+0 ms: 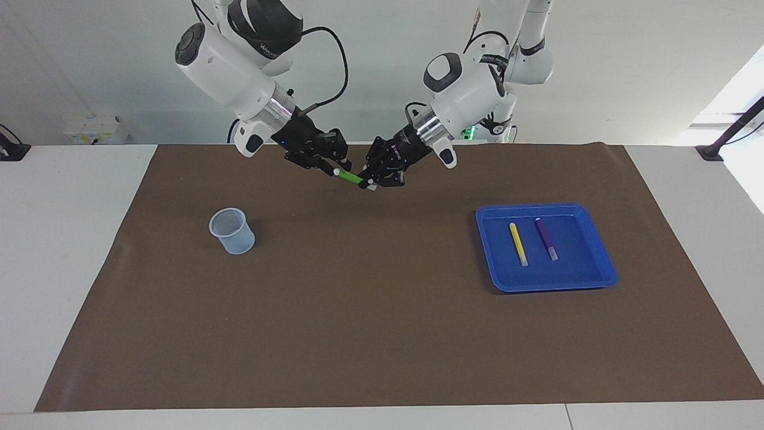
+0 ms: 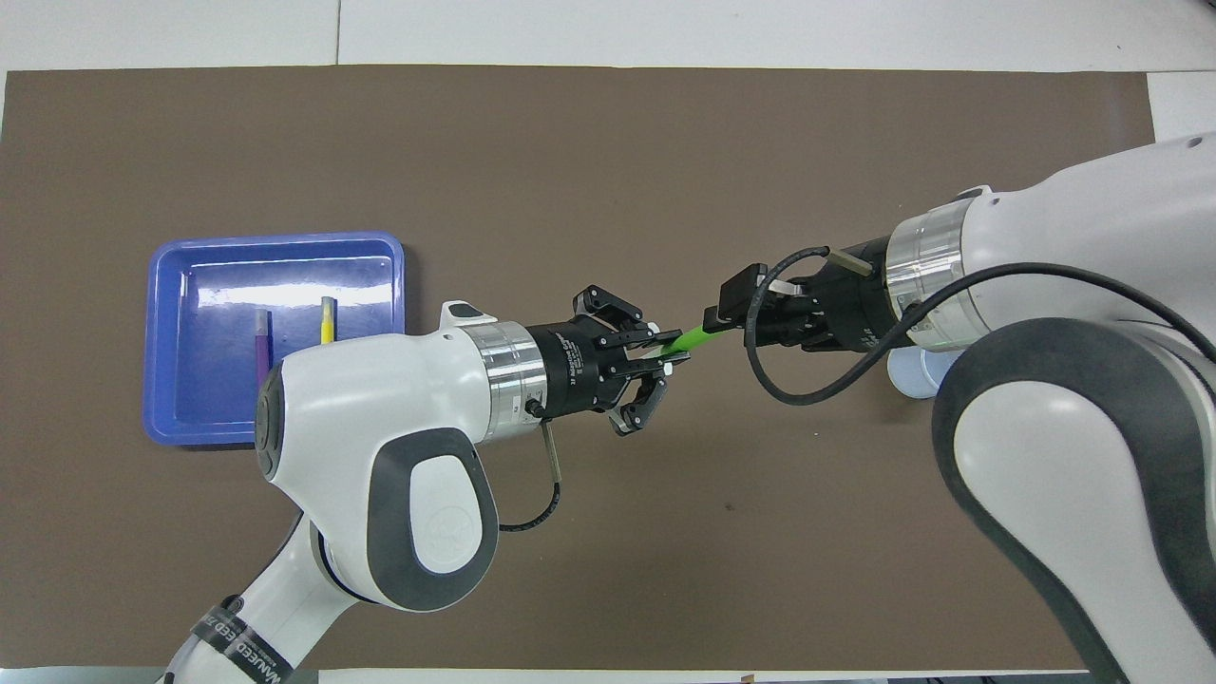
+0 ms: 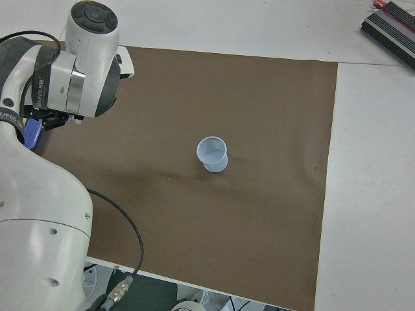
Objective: Transfer and insert pens with both arms
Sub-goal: 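Grasp the green pen with the right gripper while the left gripper holds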
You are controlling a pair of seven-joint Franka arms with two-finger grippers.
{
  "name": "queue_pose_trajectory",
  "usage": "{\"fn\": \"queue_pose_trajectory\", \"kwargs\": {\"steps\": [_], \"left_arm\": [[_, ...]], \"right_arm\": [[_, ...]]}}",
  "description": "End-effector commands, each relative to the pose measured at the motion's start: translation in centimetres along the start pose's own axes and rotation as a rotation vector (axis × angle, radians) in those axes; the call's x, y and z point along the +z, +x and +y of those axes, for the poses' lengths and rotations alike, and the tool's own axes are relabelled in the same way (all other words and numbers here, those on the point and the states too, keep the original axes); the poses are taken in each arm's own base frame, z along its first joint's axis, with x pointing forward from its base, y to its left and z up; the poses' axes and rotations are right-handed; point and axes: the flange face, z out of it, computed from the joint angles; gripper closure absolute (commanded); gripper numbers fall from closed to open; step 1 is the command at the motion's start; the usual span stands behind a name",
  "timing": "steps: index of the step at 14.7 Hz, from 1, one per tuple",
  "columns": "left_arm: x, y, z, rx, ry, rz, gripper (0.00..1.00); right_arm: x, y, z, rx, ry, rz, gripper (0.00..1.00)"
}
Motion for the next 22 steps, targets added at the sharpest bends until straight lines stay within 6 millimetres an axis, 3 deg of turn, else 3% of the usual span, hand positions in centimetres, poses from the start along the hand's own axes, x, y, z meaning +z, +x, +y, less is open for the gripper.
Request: {"fn": "queue_pose_trajectory", "kwargs": {"steps": [1,9,13,15,18,22], "left_arm": [[-0.73,0.34,-0.92,-0.021,-0.020,-0.008,1.00],[-0.71,0.41,-0.84,-0.029,-0.023,-0.012,1.00],[-0.76,0.40,-0.78,-0.029,-0.029,-0.013,1.00],[-0.77,0.40,-0.78,-0.030,-0.029,-0.014,1.00],[-0.81,0.33,-0.76,-0.031,-0.031,-0.017,1.00],[-0.85,0.34,-0.70,-0.039,-0.035,-0.022,1.00]], "right_arm": [[-0.45,-0.35,0.10,0.023,0.037,0.033,0.51],[-0.39,-0.10,0.19,0.026,0.042,0.056,0.54],[-0.08,-0.17,0.45,0.026,0.038,0.049,0.60],[0.06,-0.25,0.50,0.025,0.037,0.048,0.72],[0.02,-0.26,0.39,0.021,0.039,0.051,1.00],[0.02,-0.32,0.17,-0.016,0.036,0.044,1.00]]}}
